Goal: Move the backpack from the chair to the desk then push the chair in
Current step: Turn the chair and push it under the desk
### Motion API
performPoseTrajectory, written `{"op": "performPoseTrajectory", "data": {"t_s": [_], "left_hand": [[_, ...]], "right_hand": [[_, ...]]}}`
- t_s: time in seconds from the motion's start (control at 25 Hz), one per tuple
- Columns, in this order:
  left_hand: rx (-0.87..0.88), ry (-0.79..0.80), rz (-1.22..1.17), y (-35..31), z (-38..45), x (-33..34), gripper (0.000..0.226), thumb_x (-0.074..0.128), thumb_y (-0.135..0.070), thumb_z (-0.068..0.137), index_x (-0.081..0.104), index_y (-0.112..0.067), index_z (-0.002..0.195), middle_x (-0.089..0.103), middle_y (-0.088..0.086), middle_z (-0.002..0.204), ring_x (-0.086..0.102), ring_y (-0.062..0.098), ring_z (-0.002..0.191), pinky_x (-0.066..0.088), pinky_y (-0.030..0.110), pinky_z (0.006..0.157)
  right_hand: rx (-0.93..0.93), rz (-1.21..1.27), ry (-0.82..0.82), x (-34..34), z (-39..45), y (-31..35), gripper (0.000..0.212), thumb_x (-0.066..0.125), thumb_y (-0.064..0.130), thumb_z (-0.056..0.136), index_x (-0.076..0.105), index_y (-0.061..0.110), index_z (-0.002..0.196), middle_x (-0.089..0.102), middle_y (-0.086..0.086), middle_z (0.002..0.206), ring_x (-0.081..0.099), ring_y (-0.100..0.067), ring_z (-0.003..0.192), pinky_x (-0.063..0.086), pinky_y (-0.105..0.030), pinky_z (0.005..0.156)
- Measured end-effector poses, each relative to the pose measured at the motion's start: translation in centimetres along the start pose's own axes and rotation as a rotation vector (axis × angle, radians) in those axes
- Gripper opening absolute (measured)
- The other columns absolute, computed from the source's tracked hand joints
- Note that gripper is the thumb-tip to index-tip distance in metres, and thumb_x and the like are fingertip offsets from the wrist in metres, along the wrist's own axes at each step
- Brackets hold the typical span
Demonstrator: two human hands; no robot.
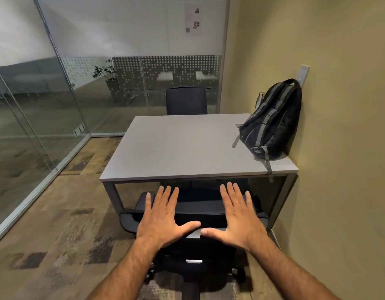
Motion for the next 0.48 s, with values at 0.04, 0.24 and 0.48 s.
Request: {"op": "performPoseTrajectory", "data": {"t_s": [0.04, 0.24, 0.48], "left_hand": [[-0.001, -0.001, -0.005, -0.1, 1.0, 0.1, 0.13, 0.01, -0.106, 0.064, -0.007, -0.024, 0.163, -0.008, 0.002, 0.174, -0.02, 0.019, 0.157, -0.012, 0.056, 0.126], [0.004, -0.001, -0.007, -0.9, 6.0, 0.6, 0.13, 0.008, -0.105, 0.065, -0.005, -0.022, 0.164, -0.006, 0.005, 0.174, -0.017, 0.022, 0.158, -0.012, 0.056, 0.126], [-0.003, 0.013, -0.016, -0.3, 12.7, 1.1, 0.13, 0.003, -0.106, 0.064, -0.006, -0.021, 0.163, -0.007, 0.006, 0.174, -0.015, 0.024, 0.158, -0.01, 0.057, 0.126]], "right_hand": [[0.003, -0.004, 0.003, -0.1, 0.9, -0.6, 0.141, 0.02, 0.11, 0.058, -0.021, 0.02, 0.159, -0.029, -0.004, 0.167, -0.033, -0.018, 0.152, -0.027, -0.045, 0.119], [0.002, -0.011, 0.02, -0.3, 5.4, -3.3, 0.142, 0.025, 0.109, 0.06, -0.012, 0.018, 0.161, -0.018, -0.006, 0.171, -0.025, -0.017, 0.155, -0.014, -0.049, 0.127], [0.0, -0.047, 0.033, -0.1, 11.8, -5.6, 0.138, 0.027, 0.108, 0.062, -0.016, 0.022, 0.161, -0.02, -0.002, 0.17, -0.028, -0.014, 0.152, -0.014, -0.048, 0.126]]}}
Point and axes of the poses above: each hand's wrist, its own z-axis towards the middle knuckle, its own x-axis out of the palm, y = z × x, the point moved 9 cm from there along z, towards the middle knuckle
